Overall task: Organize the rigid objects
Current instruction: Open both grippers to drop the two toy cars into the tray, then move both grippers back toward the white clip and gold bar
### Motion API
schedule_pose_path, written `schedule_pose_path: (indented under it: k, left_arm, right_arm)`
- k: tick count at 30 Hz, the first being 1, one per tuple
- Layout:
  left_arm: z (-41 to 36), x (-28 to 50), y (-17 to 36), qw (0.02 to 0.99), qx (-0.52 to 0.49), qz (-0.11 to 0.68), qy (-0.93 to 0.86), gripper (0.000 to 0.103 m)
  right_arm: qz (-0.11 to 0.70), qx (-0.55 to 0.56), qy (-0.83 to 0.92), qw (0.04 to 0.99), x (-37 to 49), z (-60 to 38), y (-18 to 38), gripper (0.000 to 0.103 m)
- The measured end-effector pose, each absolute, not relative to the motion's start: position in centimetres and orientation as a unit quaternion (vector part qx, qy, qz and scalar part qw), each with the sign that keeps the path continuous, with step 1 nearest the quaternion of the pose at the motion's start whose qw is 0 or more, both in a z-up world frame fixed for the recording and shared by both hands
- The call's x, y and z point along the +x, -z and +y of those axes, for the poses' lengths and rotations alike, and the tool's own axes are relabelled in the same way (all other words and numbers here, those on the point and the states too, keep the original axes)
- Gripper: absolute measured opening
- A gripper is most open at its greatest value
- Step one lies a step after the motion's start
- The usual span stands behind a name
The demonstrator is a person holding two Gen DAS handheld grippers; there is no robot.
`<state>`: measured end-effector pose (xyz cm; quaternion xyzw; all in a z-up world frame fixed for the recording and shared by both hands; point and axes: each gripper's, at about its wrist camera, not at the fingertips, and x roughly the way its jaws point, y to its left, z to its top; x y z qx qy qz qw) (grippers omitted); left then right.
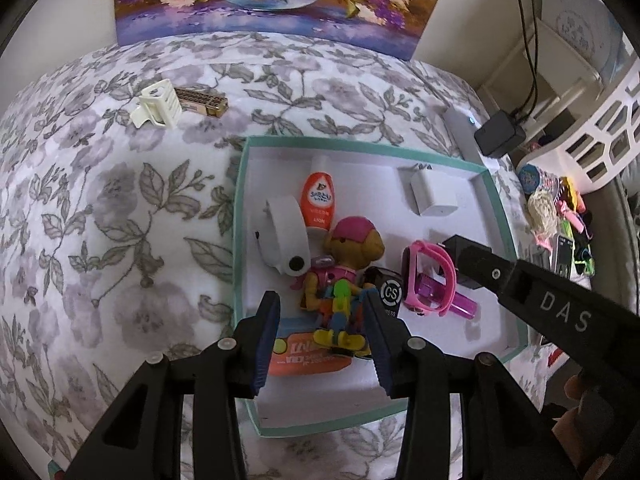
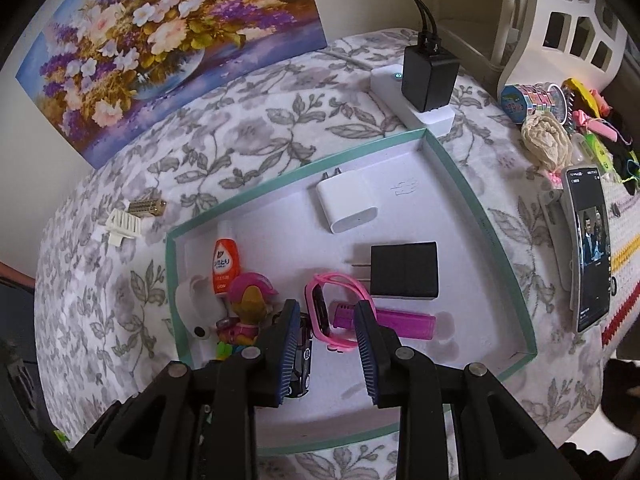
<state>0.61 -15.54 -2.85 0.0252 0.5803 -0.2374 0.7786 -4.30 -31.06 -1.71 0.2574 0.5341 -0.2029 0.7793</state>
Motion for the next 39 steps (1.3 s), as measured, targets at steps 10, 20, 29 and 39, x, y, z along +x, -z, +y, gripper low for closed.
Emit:
schedule_pose_path:
  k: [10,20,29,39]
  left_arm:
    - [-11.4,3.3,1.7,0.804,-0.020,0.566,0.180,0.044]
    - [-4.3,6.9,1.5,0.823,-0.080,0.557,0.076,0.048]
    - [0.2,8.9,2.2,0.825,-0.092,0.558,0.002,0.059]
    - [2.2,10.4,2.4,0.829,-0.092,0.552,-0.018,0.061]
  right_arm:
    - [0.536,0.257,0.204,0.778,-4.2,-31.0,1.8,0.032]
    - [0.537,0.223,0.177,0.794,-2.8,-28.2,1.1,0.032]
    - [0.526,0.200,0.128,0.816,-0.6,-23.7,0.3,0.038]
    - [0.527,0.171,0.106,0.826,1.9,-20.3,0.9,0.059]
